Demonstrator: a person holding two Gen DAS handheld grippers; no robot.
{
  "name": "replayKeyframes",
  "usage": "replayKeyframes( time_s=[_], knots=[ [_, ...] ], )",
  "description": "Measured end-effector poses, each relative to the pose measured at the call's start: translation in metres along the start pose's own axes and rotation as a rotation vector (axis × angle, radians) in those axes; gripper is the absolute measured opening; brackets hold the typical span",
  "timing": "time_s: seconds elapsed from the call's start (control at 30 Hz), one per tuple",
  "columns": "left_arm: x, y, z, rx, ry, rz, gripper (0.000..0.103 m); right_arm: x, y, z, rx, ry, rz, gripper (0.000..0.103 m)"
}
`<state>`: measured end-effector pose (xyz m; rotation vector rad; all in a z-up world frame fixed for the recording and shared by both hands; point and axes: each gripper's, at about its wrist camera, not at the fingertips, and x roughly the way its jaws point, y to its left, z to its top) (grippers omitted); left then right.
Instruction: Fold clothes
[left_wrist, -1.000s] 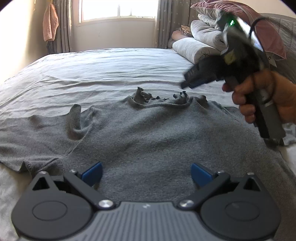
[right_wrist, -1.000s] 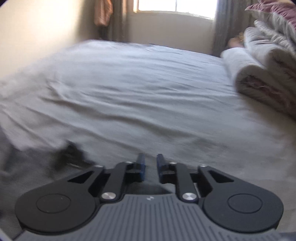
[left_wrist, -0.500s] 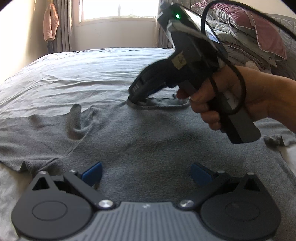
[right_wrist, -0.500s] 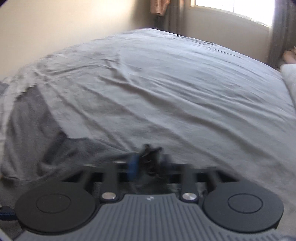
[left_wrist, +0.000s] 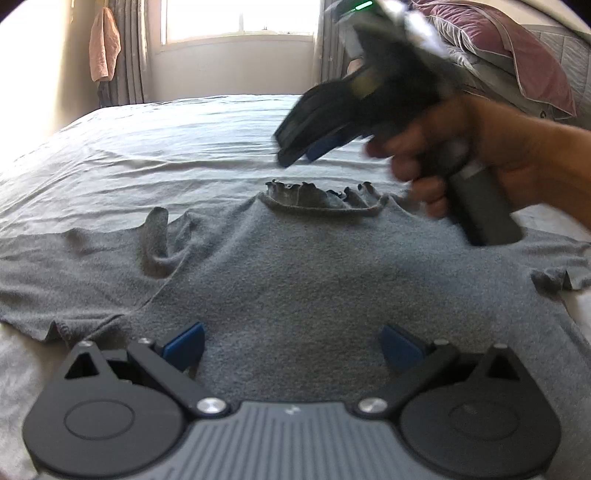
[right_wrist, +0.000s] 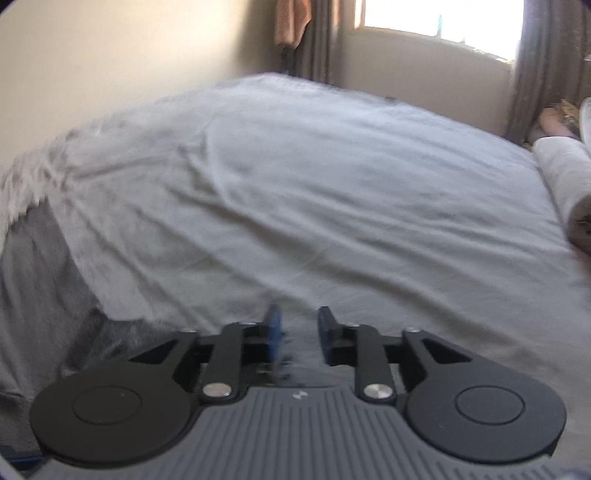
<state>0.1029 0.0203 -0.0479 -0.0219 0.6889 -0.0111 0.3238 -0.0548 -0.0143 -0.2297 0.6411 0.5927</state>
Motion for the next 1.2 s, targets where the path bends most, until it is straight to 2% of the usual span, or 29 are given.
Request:
replayKeyframes(
  time_s=[0.1, 0.33, 0.5, 0.6, 0.73, 0.87, 1.1, 1.2],
  knots=[
    [0.000, 0.000, 0.000, 0.001, 0.002, 0.001, 0.102, -0.022, -0.016, -0.005, 0.025, -0.006, -0.043, 0.034],
    [0.003, -0.001, -0.001, 0.016, 0.004, 0.011, 0.102, -0.057, -0.032, -0.048, 0.116, 0.025, -0.071, 0.034],
    [0.002, -0.001, -0.001, 0.023, 0.004, 0.013, 0.102, -0.053, -0.038, -0.070, 0.166, 0.103, -0.112, 0.034],
    [0.002, -0.002, -0.002, 0.024, 0.004, 0.017, 0.102, -0.060, -0.045, -0.073, 0.199, 0.108, -0.179, 0.030],
    [0.002, -0.003, -0.002, 0.024, 0.004, 0.023, 0.102, -0.071, -0.054, -0.076, 0.243, 0.111, -0.272, 0.040],
    [0.001, -0.002, -0.002, 0.019, 0.006, 0.022, 0.102, -0.107, -0.070, -0.086, 0.268, 0.087, -0.323, 0.049],
    [0.000, -0.002, -0.001, 0.003, 0.009, 0.026, 0.102, -0.165, -0.121, -0.131, 0.470, 0.055, -0.439, 0.064],
    [-0.002, -0.001, 0.000, -0.009, 0.011, 0.027, 0.102, -0.190, -0.143, -0.151, 0.559, 0.041, -0.489, 0.065]
  ],
)
